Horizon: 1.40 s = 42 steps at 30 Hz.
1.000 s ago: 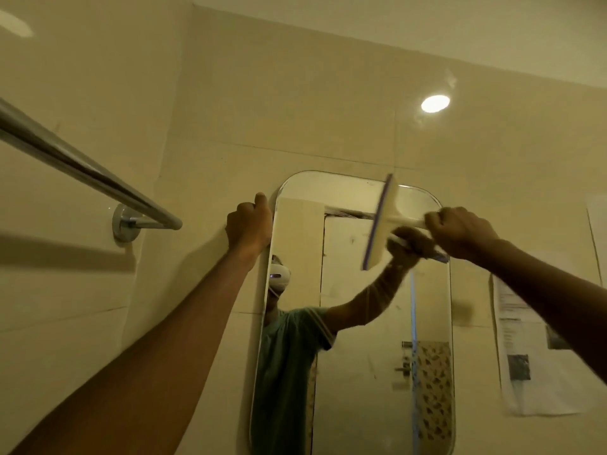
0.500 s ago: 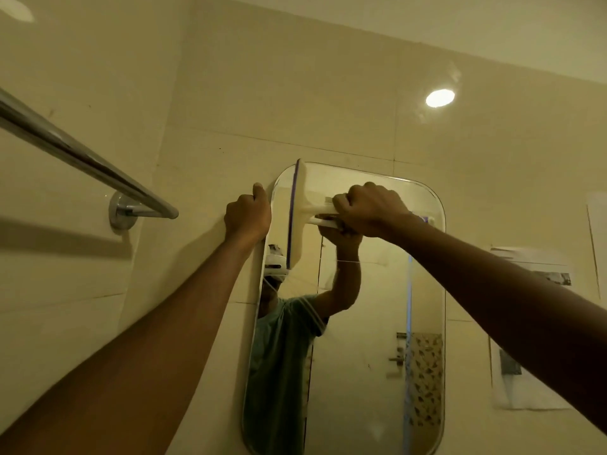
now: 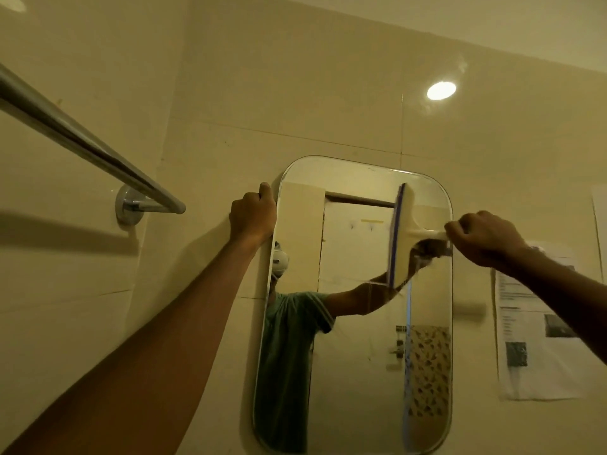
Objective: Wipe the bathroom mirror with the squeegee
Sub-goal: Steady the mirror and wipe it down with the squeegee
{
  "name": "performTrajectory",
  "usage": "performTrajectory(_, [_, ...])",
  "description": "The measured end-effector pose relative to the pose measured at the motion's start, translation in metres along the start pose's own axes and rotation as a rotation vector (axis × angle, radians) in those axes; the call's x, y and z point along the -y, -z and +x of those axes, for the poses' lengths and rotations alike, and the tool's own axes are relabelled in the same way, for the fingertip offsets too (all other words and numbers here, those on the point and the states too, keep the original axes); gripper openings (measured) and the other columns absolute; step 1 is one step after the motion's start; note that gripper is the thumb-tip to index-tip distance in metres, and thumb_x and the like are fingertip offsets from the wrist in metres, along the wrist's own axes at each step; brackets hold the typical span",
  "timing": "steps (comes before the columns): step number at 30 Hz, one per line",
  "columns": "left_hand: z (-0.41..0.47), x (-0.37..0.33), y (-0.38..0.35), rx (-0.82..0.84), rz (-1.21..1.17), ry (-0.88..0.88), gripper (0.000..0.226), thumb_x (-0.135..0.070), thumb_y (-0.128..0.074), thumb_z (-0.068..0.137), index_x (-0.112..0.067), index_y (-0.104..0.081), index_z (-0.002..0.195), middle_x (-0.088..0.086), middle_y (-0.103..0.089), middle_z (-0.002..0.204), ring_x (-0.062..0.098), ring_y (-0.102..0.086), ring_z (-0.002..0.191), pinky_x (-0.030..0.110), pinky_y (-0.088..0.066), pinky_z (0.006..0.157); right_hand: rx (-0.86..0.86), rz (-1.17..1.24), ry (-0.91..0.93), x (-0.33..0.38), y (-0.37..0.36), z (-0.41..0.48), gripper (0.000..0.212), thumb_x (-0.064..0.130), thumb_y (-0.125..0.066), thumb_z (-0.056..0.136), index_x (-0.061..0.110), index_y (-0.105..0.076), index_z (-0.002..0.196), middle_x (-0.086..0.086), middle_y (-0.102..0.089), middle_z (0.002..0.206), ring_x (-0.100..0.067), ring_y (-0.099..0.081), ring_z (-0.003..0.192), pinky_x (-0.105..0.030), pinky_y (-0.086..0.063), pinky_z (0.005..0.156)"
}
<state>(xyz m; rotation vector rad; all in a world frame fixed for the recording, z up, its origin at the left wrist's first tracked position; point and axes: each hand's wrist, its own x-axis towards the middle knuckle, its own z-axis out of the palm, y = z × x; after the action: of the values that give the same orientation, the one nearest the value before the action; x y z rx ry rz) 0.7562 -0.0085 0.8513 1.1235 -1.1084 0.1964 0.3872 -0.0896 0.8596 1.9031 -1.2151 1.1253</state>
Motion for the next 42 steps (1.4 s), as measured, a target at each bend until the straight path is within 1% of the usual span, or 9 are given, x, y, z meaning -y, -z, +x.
performTrajectory(8, [-0.010,0.008,0.001,0.038,0.003,0.044,0.066,-0.045,-0.021,0.100,0.004,-0.064,0.106,0.024,-0.066,0.110,0.040,-0.059,0.107,0.048,-0.047,0.096,-0.001,0.140,0.330,0.176,-0.014,-0.012,0.046,0.058,-0.028,0.082,0.029,-0.034,0.046,0.009,-0.033,0.040,-0.008,-0.031,0.035,-0.021,-0.030,0.042])
performTrajectory(16, [-0.009,0.009,0.002,0.041,0.018,0.030,0.064,-0.044,-0.021,0.099,0.004,-0.062,0.109,0.024,-0.065,0.112,0.041,-0.057,0.110,0.049,-0.045,0.098,0.148,-0.094,0.195,0.059,-0.038,-0.042,0.031,0.042,-0.033,0.097,0.027,-0.037,0.070,0.002,-0.048,0.063,-0.011,-0.046,0.053,-0.028,-0.044,0.048])
performTrajectory(20, [-0.016,0.009,0.003,0.021,0.051,-0.007,0.062,-0.039,-0.023,0.101,0.006,-0.065,0.097,0.025,-0.067,0.102,0.041,-0.059,0.103,0.048,-0.047,0.094,0.218,-0.188,0.043,0.007,-0.033,-0.067,0.031,0.035,-0.034,0.098,0.021,-0.045,0.072,0.002,-0.046,0.063,-0.010,-0.042,0.054,-0.022,-0.032,0.047])
performTrajectory(23, [-0.024,0.013,0.003,0.025,0.069,-0.024,0.060,-0.038,-0.024,0.102,0.004,-0.065,0.090,0.025,-0.068,0.097,0.041,-0.060,0.099,0.045,-0.048,0.092,0.130,-0.066,0.005,0.025,-0.028,-0.072,0.042,0.032,-0.040,0.099,0.021,-0.047,0.058,0.002,-0.043,0.051,-0.011,-0.036,0.043,-0.022,-0.028,0.044])
performTrajectory(27, [-0.034,0.022,0.005,0.033,0.076,0.009,0.063,-0.041,-0.023,0.102,0.005,-0.065,0.095,0.025,-0.067,0.101,0.040,-0.059,0.101,0.045,-0.046,0.092,-0.003,0.179,0.249,0.128,-0.034,-0.081,0.049,0.035,-0.046,0.098,0.033,-0.039,0.049,0.014,-0.028,0.036,-0.002,-0.025,0.028,-0.014,-0.024,0.035])
performTrajectory(32, [-0.044,0.028,0.008,0.042,0.065,0.029,0.059,-0.042,-0.025,0.102,0.000,-0.063,0.087,0.019,-0.068,0.090,0.035,-0.064,0.089,0.044,-0.052,0.087,0.130,0.116,0.327,0.188,-0.067,-0.090,0.050,0.051,-0.018,0.089,0.034,-0.063,0.105,0.009,-0.054,0.069,-0.006,-0.042,0.048,-0.021,-0.029,0.045])
performTrajectory(36, [-0.045,0.032,0.008,0.047,0.040,0.028,0.059,-0.040,-0.027,0.101,0.004,-0.065,0.094,0.022,-0.069,0.094,0.038,-0.065,0.090,0.048,-0.052,0.088,0.173,0.184,0.237,0.130,-0.078,-0.108,0.041,0.051,-0.024,0.090,0.030,-0.060,0.091,0.014,-0.043,0.058,-0.003,-0.043,0.048,-0.023,-0.039,0.043])
performTrajectory(38, [-0.047,0.033,0.007,0.031,0.046,0.014,0.057,-0.037,-0.028,0.101,0.005,-0.064,0.088,0.022,-0.069,0.091,0.038,-0.064,0.088,0.048,-0.052,0.087,0.197,0.137,0.125,0.088,-0.081,-0.124,0.039,0.048,-0.027,0.094,0.032,-0.050,0.067,0.008,-0.047,0.051,-0.006,-0.043,0.042,-0.020,-0.034,0.039])
performTrajectory(42, [-0.056,0.032,0.007,0.029,0.084,0.015,0.056,-0.036,-0.026,0.100,0.004,-0.061,0.083,0.026,-0.067,0.096,0.039,-0.060,0.097,0.049,-0.049,0.090,0.236,0.008,-0.095,0.030,-0.072,-0.142,0.044,0.039,-0.036,0.097,0.025,-0.047,0.057,0.004,-0.048,0.049,-0.010,-0.042,0.042,-0.021,-0.028,0.040])
